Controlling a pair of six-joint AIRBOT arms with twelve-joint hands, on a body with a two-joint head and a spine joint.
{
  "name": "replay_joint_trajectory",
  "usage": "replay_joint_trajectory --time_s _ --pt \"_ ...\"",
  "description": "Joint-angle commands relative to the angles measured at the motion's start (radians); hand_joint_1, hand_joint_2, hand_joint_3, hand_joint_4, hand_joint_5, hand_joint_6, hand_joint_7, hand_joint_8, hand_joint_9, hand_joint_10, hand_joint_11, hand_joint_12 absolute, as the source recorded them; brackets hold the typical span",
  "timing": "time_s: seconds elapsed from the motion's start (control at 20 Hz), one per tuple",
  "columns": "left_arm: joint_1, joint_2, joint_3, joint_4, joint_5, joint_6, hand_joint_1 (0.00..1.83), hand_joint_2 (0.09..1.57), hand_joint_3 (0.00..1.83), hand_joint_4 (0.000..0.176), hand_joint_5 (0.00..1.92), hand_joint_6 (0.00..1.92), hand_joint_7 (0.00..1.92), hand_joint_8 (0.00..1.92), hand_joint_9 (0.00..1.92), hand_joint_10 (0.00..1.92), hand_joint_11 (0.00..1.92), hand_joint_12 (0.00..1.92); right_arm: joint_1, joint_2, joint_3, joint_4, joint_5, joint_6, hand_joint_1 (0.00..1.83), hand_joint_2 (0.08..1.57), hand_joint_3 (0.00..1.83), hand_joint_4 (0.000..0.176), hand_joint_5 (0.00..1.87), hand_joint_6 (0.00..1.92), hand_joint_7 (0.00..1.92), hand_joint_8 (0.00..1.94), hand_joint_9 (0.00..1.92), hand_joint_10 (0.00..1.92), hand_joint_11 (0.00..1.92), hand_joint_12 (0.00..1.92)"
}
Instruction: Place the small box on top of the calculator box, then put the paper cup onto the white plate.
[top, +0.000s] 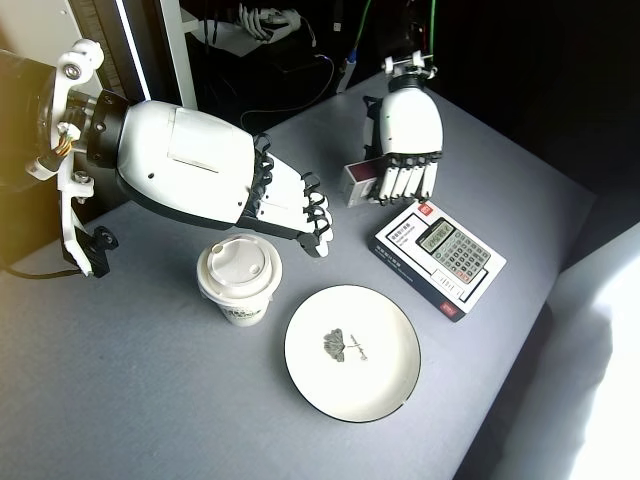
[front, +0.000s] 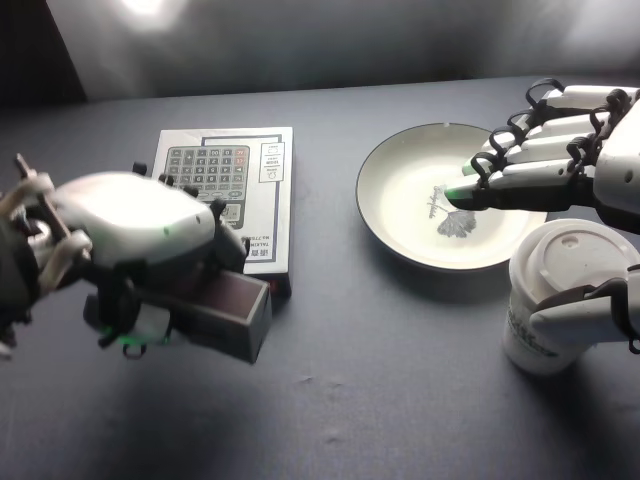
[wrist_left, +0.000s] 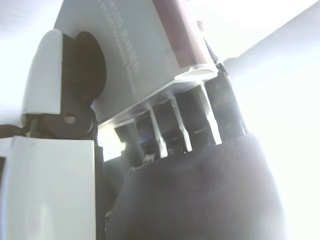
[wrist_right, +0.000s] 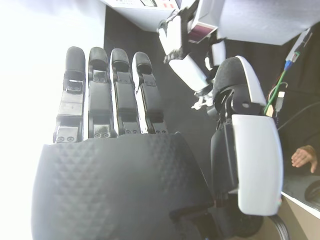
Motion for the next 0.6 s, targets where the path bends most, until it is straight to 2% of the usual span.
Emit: replay_joint_trajectory --time_s 0.0,0.1,0.15,0.2,0.3,0.35,0.5,0.55 --pt "-0.025 0.009 0.009 -0.002 -0.045 0.024 1.37 1.14 0.00 0.000 0.88 0.90 0.99 1.11 0.78 1.40 0.40 1.49 0.009 0.010 -0.004 0.018 0.097 0.003 0.35 1.17 0.00 0.000 0.29 0.00 0.27 0.00 0.25 0.00 0.00 0.68" --pt "-0.070 -0.004 0.039 -0.052 -0.002 0.091 1.37 1.15 0.00 0.000 0.88 0.88 0.99 1.12 0.76 1.42 0.38 1.48 0.009 0.010 -0.004 0.018 0.097 0.003 0.35 1.17 0.00 0.000 0.30 0.00 0.27 0.00 0.26 0.00 0.00 0.73" --pt "-0.089 -0.013 0.055 -0.065 0.012 0.110 1.36 1.17 0.00 0.000 0.84 0.94 0.94 1.20 0.73 1.46 0.35 1.50 0.009 0.010 -0.004 0.018 0.097 0.002 0.34 1.17 0.00 0.000 0.31 0.00 0.28 0.00 0.26 0.00 0.00 0.74" --pt "-0.109 -0.027 0.077 -0.069 0.029 0.116 1.37 1.15 0.00 0.000 0.90 0.86 0.97 1.18 0.76 1.45 0.36 1.51 0.009 0.010 -0.004 0.018 0.097 0.002 0.35 1.17 0.00 0.000 0.30 0.00 0.27 0.00 0.25 0.00 0.00 0.73" --pt "-0.135 -0.052 0.113 -0.069 0.054 0.117 1.37 1.15 0.00 0.000 0.91 0.85 0.97 1.16 0.77 1.43 0.37 1.52 0.009 0.010 -0.004 0.018 0.097 0.002 0.36 1.16 0.00 0.000 0.29 0.00 0.26 0.00 0.26 0.00 0.00 0.74" --pt "-0.147 -0.066 0.132 -0.068 0.060 0.118 1.36 1.16 0.00 0.000 0.85 0.98 0.95 1.16 0.74 1.45 0.35 1.53 0.009 0.010 -0.004 0.018 0.097 0.002 0.35 1.17 0.00 0.000 0.29 0.00 0.28 0.00 0.27 0.01 0.00 0.76" --pt "-0.167 -0.108 0.189 -0.067 0.070 0.118 1.36 1.16 0.00 0.000 0.85 0.96 0.95 1.18 0.74 1.43 0.37 1.52 0.009 0.010 -0.004 0.018 0.097 0.002 0.34 1.17 0.00 0.000 0.28 0.00 0.26 0.00 0.26 0.00 0.00 0.74" --pt "-0.169 -0.121 0.204 -0.067 0.070 0.117 1.36 1.18 0.00 0.000 0.82 1.01 0.93 1.22 0.72 1.45 0.34 1.54 0.009 0.010 -0.004 0.018 0.097 0.002 0.36 1.16 0.00 0.000 0.29 0.00 0.27 0.00 0.26 0.00 0.00 0.77"
